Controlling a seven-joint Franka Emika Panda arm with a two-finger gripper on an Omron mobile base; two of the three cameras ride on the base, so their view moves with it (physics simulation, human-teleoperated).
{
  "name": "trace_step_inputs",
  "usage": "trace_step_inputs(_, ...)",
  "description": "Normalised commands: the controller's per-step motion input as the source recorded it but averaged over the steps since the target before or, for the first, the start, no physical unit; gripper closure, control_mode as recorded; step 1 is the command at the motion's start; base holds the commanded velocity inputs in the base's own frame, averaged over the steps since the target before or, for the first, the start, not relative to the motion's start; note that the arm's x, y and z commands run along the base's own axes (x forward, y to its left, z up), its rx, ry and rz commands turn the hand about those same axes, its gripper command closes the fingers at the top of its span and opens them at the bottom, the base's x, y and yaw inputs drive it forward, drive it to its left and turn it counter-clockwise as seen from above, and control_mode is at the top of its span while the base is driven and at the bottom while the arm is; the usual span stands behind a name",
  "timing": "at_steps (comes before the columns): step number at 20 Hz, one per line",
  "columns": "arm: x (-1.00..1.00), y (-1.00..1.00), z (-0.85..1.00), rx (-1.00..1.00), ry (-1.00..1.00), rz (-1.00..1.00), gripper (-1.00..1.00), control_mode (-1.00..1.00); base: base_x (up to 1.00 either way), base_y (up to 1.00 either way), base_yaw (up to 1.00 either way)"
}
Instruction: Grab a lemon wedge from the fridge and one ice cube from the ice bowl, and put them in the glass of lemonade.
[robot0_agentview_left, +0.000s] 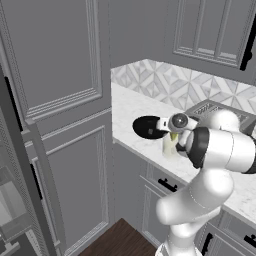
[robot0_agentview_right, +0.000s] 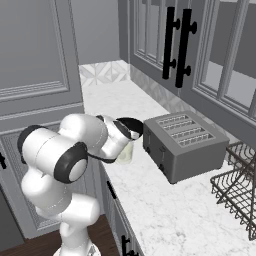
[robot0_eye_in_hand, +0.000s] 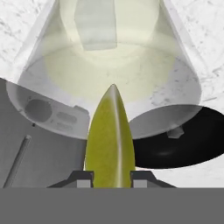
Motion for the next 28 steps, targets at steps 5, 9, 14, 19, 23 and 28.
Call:
trace_step_inputs(5,-0.1,0.02,-0.22,-0.02,0.0,0.0,1.0,-1.0,0.0,0.0,0.0)
trace_step_inputs(9,-0.43,0.09,-0.06,-0.02,0.0,0.0,-1.0,-1.0,0.0,0.0,0.0)
trace_step_inputs(14,-0.46,0.19,0.2,-0.04,-0.05,0.0,-1.0,-1.0,0.0,0.0,0.0)
trace_step_inputs(19,-0.29,0.12,0.72,-0.04,-0.05,0.0,-1.0,-1.0,0.0,0.0,0.0)
trace_step_inputs(23,-0.37,0.0,1.0,-0.03,-0.08,-0.02,-1.0,-1.0,0.0,0.0,0.0)
trace_step_inputs(28,-0.39,-0.14,1.0,-0.01,-0.08,-0.01,-1.0,-1.0,0.0,0.0,0.0)
